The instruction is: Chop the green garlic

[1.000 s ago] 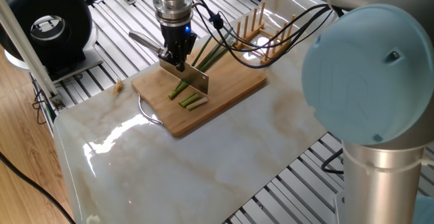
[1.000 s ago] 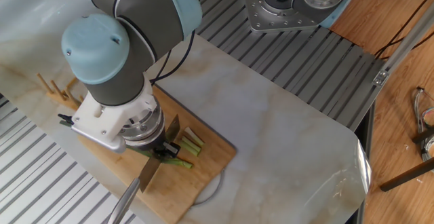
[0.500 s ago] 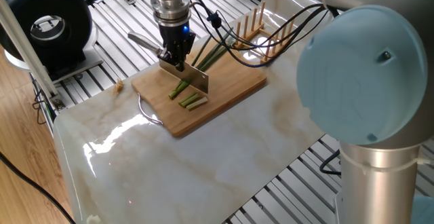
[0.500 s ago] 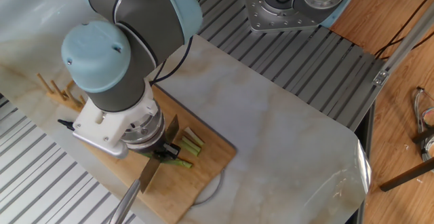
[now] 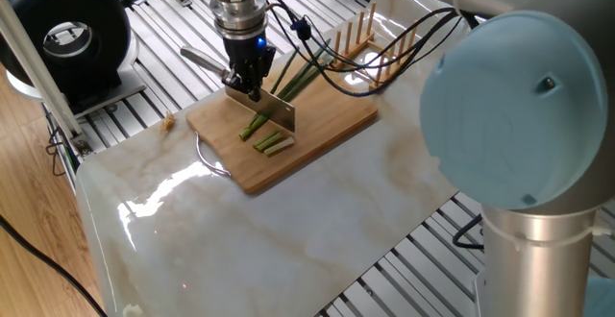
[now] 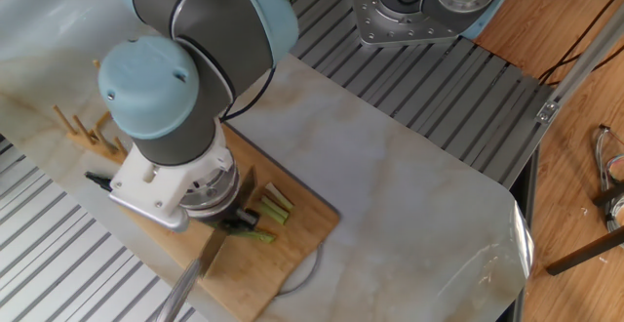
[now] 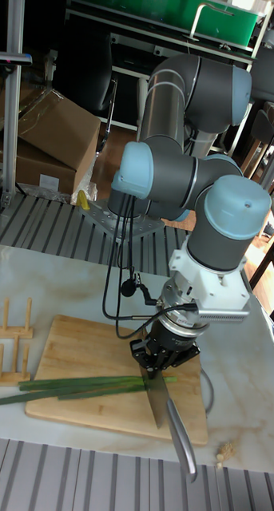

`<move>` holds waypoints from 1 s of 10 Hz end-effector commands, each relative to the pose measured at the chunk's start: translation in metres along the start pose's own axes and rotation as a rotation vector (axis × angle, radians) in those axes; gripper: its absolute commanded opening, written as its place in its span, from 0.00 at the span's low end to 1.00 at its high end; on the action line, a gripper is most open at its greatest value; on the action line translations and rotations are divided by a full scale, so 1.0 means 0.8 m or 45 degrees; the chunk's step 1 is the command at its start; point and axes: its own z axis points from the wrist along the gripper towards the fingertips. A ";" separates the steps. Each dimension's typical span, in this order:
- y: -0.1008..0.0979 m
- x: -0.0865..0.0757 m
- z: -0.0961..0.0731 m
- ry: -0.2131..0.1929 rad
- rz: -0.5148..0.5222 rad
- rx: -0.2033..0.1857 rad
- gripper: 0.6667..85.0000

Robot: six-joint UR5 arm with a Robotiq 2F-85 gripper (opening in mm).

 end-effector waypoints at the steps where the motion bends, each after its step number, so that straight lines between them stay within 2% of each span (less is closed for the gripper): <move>1: 0.005 -0.002 -0.007 -0.030 0.004 -0.057 0.01; 5: 0.000 -0.001 -0.001 -0.044 0.008 -0.060 0.01; 7: 0.002 -0.004 0.009 -0.065 0.008 -0.079 0.01; 10: 0.006 -0.008 0.011 -0.089 0.000 -0.104 0.01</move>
